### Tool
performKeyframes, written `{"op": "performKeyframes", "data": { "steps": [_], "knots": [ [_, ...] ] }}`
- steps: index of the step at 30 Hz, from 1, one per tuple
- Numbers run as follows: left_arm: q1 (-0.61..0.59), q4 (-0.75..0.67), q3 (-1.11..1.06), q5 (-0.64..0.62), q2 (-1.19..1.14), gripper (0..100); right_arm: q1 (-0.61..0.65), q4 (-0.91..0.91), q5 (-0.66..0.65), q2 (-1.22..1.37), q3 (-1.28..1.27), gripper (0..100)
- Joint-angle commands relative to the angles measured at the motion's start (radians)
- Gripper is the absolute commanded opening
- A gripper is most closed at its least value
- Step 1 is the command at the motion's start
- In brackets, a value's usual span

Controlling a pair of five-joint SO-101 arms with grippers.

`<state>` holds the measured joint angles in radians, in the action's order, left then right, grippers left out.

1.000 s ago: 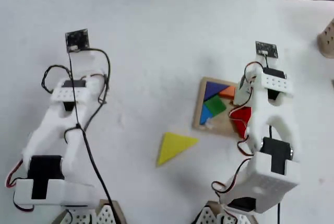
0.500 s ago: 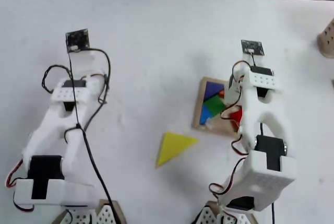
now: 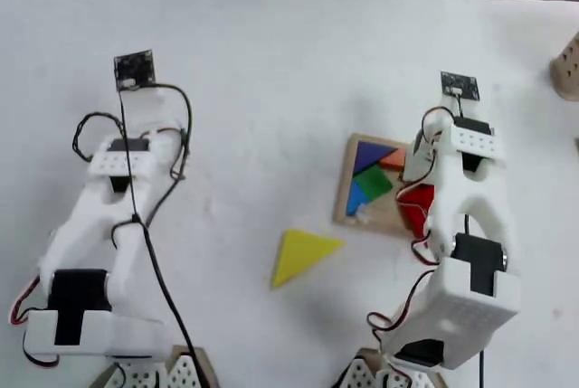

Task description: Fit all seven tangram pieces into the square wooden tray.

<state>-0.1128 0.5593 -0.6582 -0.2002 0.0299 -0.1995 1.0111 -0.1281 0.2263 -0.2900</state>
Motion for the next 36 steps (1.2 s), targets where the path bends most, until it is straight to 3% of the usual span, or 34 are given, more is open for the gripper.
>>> {"op": "performKeyframes", "data": {
  "steps": [1,15,24,36],
  "knots": [
    [0.019,-0.023,0.057,-0.011,0.002,2,-0.008,-0.01,0.002,-0.025,0.035,1.8],
    [0.019,-0.023,0.055,-0.011,0.002,2,0.048,-0.067,0.0,0.019,0.034,1.8],
    [0.019,-0.023,0.055,-0.011,0.002,2,0.134,-0.031,0.008,0.019,0.035,1.8],
    [0.019,-0.023,0.057,-0.011,0.002,2,0.143,0.065,0.009,0.019,0.135,1.8]
  ]
}}
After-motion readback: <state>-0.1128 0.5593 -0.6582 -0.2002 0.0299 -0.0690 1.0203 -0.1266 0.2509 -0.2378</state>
